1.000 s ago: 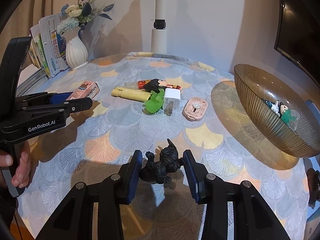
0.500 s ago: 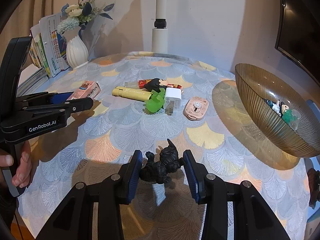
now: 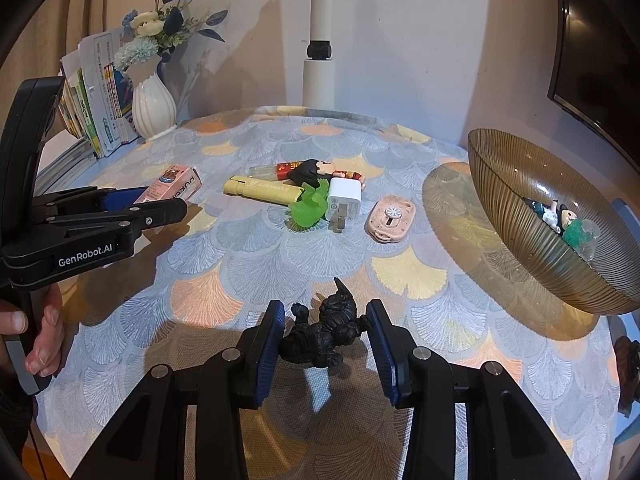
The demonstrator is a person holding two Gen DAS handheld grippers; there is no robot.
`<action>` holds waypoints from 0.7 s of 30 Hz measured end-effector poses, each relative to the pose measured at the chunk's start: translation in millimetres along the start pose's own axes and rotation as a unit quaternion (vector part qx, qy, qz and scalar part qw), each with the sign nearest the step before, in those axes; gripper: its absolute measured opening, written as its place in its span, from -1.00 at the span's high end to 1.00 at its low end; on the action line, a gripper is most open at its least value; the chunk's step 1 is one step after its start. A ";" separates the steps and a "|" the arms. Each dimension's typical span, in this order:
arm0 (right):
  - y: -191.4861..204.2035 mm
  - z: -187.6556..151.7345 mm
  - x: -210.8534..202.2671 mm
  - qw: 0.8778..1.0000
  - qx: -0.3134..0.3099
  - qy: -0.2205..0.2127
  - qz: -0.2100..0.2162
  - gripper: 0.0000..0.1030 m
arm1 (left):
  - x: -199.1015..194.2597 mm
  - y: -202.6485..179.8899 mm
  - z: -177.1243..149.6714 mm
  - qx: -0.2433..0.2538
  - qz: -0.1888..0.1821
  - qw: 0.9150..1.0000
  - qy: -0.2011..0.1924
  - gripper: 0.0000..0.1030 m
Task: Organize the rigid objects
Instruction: 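Lift the black dragon figure with the right gripper while the left lifts the pink box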
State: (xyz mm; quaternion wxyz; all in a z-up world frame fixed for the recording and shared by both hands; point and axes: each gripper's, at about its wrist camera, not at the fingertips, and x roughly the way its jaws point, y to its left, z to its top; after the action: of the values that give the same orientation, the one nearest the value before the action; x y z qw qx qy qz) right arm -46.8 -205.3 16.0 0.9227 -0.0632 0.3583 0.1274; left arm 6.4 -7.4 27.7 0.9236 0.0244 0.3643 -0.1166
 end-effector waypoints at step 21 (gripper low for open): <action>-0.8 0.8 1.1 1.000 -0.002 0.003 0.003 0.20 | 0.3 -0.3 -0.7 0.001 -0.001 1.000 0.001 0.27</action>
State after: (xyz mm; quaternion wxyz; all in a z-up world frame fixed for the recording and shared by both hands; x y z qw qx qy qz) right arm -45.3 -205.7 15.9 0.9211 -0.0641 0.3611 0.1304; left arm 6.1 -7.7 27.0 0.9231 0.0253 0.3651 -0.1178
